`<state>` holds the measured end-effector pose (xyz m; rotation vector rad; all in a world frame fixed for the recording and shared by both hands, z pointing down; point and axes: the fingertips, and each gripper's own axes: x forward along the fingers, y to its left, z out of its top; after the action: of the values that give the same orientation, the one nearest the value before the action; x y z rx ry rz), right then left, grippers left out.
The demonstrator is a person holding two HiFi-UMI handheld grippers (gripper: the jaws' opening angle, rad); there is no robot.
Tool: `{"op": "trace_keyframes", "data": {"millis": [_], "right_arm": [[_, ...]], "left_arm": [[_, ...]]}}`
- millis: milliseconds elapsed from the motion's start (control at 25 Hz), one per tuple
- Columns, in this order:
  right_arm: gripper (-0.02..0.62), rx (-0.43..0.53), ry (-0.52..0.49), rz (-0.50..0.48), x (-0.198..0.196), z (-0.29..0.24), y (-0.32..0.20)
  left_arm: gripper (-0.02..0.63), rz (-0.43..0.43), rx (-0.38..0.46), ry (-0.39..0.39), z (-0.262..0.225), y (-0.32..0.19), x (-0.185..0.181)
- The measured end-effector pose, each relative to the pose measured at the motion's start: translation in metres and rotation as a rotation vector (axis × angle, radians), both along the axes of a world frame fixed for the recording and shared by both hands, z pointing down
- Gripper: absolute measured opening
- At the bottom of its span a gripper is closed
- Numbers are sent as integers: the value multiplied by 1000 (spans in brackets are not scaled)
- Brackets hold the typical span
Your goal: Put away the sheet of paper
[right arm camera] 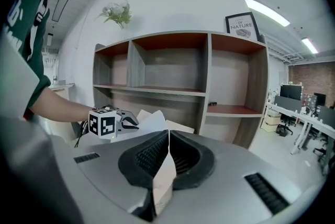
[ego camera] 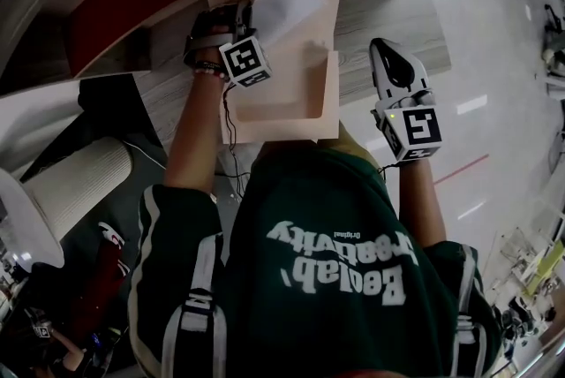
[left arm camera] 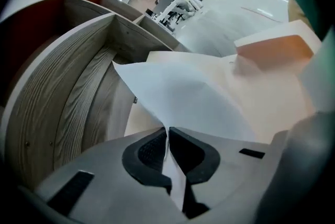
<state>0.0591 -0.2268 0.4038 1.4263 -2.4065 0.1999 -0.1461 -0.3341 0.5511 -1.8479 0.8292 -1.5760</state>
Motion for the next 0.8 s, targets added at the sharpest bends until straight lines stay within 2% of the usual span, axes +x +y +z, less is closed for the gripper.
{"op": "trace_keyframes", "data": {"millis": [120,240,320,400,800], "right_arm": [[35,-9,0,10,12,3,-4],[35,-13,-3,6,17,5,-8],[35,-18,-3,3,19,7,-9],[35,-23,-2,0,17,10,-11],[35,-28,-8,-23,12,15,-20]], "left_arm": [[22,-35,79,-1,-3,-17,-2],[52,-32,139,23,-8,-28,3],[116,-17,128,43,-9,-30,8],[154,-8,103,60,-5,-29,7],[175,-22,61,173,-10,-22,14]]}}
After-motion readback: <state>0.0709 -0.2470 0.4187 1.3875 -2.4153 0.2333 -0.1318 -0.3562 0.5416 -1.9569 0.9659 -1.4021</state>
